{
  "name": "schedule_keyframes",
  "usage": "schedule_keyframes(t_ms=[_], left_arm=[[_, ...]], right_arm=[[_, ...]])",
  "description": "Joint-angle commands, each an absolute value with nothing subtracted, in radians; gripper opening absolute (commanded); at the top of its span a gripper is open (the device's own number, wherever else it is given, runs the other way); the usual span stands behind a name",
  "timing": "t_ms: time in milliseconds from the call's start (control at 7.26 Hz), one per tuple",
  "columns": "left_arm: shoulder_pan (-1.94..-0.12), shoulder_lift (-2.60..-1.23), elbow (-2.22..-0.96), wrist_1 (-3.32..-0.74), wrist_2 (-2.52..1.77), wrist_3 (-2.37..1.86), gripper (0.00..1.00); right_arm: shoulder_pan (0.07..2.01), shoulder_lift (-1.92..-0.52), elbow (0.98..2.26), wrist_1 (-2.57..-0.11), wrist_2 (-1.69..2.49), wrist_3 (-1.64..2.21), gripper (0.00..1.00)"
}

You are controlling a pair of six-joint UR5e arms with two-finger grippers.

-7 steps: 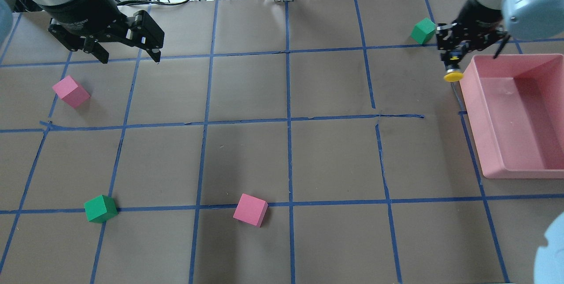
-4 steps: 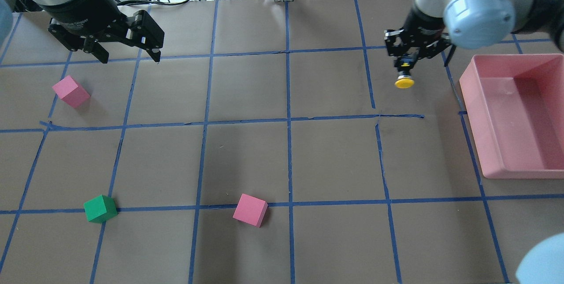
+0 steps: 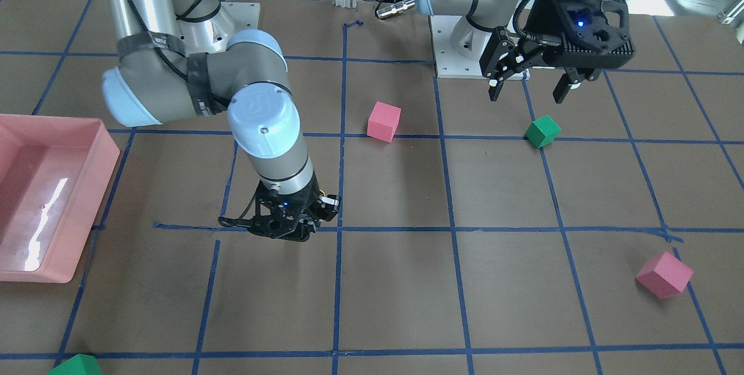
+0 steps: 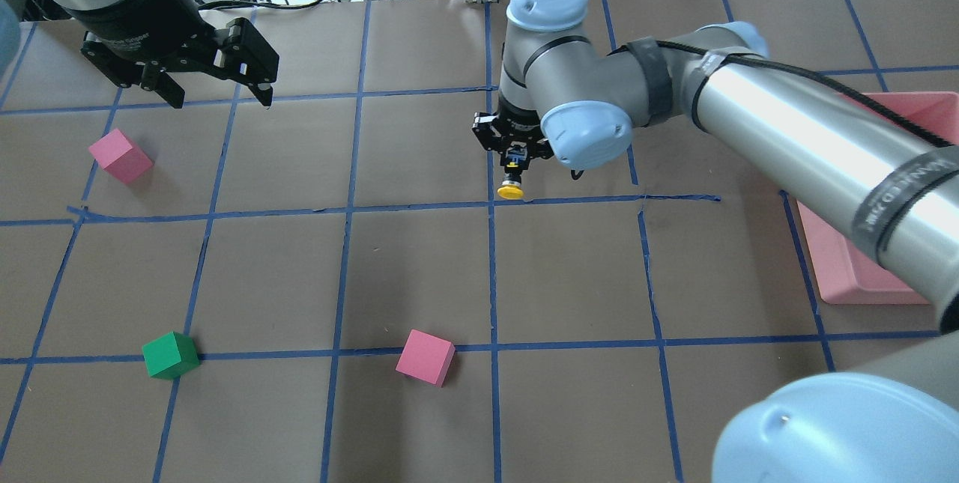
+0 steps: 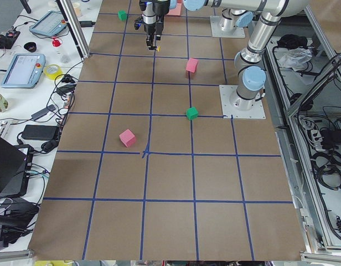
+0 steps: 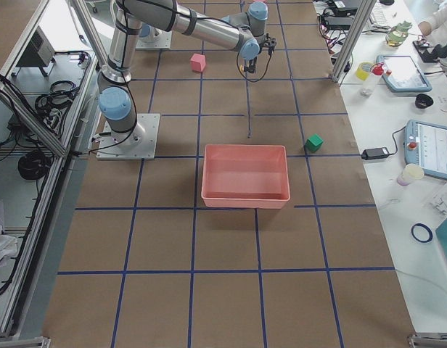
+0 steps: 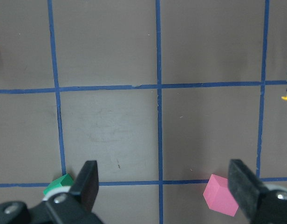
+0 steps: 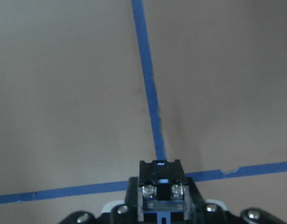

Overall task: Align button upright
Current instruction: 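Carry the switch out of the box toward the table center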

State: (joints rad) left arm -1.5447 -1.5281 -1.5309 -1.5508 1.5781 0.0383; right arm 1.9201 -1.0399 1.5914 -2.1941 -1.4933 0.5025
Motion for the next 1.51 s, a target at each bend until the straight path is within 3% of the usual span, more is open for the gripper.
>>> schedule_keyframes(t_ms=[0,551,1377], left_arm=[[-1.545,-1.529,-1.531,-1.551,1.577,0.037,1.00],[-1.545,-1.529,-1.531,-1.551,1.578,0.038,1.00],[-1.545,-1.529,-1.531,-1.551,1.578,0.038,1.00]], right_arm=[[1.950,-1.002,1.583,-2.227,-1.499,0.502,0.00],[1.950,-0.994,1.598,-2.221,-1.500,0.431,0.00],[1.950,-1.012,1.635,-2.221,-1.485,0.423,0.65]])
